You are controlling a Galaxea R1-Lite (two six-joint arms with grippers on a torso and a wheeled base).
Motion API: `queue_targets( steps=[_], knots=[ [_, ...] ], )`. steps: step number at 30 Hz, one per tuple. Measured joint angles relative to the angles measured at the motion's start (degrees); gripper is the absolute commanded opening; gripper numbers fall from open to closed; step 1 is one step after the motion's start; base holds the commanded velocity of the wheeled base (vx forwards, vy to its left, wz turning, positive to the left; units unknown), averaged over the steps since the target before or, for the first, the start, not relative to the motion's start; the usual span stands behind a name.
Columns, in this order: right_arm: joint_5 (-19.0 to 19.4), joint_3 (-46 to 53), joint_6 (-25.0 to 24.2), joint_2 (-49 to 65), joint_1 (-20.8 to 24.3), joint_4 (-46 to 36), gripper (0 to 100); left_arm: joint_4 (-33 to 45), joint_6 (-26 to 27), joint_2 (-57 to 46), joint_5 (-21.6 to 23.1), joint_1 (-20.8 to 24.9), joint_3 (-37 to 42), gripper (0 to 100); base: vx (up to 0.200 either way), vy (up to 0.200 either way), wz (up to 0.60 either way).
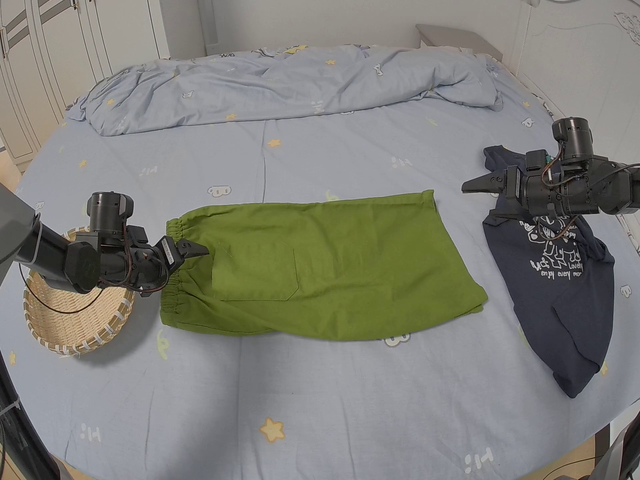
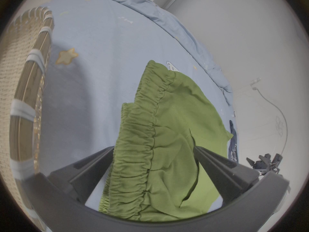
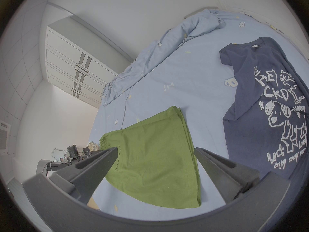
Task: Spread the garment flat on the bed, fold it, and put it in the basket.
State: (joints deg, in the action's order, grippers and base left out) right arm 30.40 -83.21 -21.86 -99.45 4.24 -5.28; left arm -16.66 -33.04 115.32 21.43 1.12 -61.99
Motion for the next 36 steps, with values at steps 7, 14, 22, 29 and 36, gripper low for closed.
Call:
queue_targets(
  steps=[7, 14, 22, 29, 36],
  knots=[
    [0.00, 0.06, 0.00, 0.00, -0.13, -0.16, 100, -0.05, -0.88, 1.13, 7.66, -3.32, -0.35, 100, 0.000, 0.000, 0.00],
    [-0.02, 0.77, 0.02, 0.00, -0.30, -0.07, 100, -0.05, -0.99, 2.16, 12.78, -5.23, -0.49, 100, 0.000, 0.000, 0.00],
    [-0.02, 0.99, 0.05, 0.00, -0.37, 0.00, 100, 0.27, -0.82, 2.43, 12.67, -4.56, -0.50, 0, 0.000, 0.000, 0.00],
    [-0.02, 0.74, 0.10, -0.30, -1.44, -0.11, 100, 0.11, -1.01, 1.74, 12.59, -4.36, -0.79, 0, 0.000, 0.000, 0.00],
    [0.22, -0.60, 0.67, -3.35, -3.15, -5.61, 100, 0.11, -1.12, 0.28, 12.40, -4.43, -0.90, 0, 0.000, 0.000, 0.00]
  ],
)
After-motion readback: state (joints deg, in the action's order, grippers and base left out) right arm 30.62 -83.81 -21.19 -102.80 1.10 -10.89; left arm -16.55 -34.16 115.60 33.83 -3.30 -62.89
